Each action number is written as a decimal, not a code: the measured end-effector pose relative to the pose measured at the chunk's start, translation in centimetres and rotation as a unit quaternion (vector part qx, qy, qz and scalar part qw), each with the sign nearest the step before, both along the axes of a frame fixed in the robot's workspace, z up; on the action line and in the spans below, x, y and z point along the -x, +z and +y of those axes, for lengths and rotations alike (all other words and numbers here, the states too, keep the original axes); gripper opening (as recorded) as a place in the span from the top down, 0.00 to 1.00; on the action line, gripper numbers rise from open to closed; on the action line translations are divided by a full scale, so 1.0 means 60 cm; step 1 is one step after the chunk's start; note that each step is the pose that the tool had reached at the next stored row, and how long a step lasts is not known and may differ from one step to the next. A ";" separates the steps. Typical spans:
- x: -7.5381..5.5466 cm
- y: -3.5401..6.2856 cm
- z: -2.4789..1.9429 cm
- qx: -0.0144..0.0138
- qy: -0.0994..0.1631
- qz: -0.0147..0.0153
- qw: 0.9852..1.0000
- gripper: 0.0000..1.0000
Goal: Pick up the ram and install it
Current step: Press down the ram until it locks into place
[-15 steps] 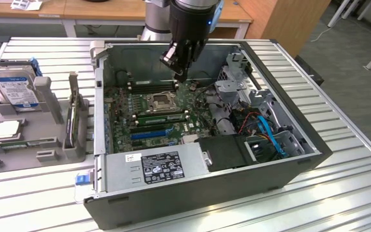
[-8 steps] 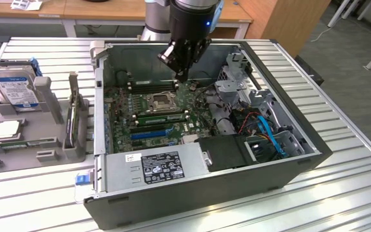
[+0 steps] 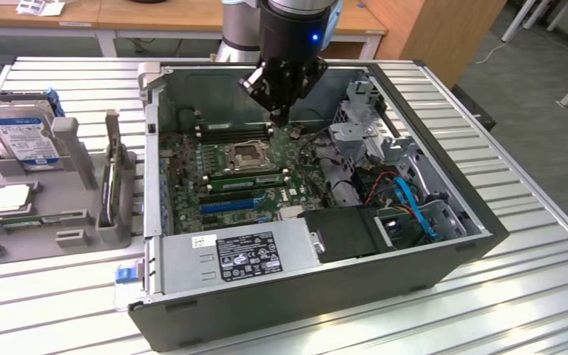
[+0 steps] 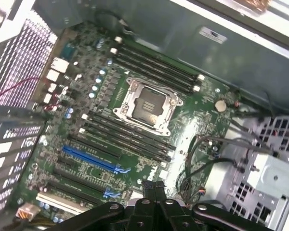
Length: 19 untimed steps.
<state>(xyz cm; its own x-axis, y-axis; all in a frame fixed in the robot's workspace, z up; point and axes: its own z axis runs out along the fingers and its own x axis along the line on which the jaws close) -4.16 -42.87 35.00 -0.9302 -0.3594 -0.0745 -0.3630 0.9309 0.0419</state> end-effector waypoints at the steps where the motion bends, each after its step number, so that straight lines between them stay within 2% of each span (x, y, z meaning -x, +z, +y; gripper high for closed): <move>1: 0.000 0.000 0.0000 0.000 -0.003 0.000 1.000 0.89; 3: 0.000 0.000 0.0001 0.001 -0.003 0.000 1.000 0.89; 4: 0.000 0.000 0.0002 0.004 -0.005 0.003 1.000 0.89; 5: 0.000 0.000 0.0001 0.005 -0.007 0.008 1.000 0.89; 7: 0.000 0.000 0.0001 0.008 -0.010 0.020 1.000 0.89; 8: 0.000 0.000 0.0000 0.008 -0.010 0.021 1.000 0.89; 11: 0.000 0.000 0.0000 0.009 -0.014 0.022 1.000 0.89; 14: 0.000 0.000 0.0000 0.008 -0.042 0.022 0.999 0.89; 19: 0.000 0.000 0.0001 0.007 -0.087 0.022 0.996 0.89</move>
<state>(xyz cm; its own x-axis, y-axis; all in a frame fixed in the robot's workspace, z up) -4.17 -42.86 34.98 -0.9808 -0.1929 -0.0282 -0.1940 0.9801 0.0410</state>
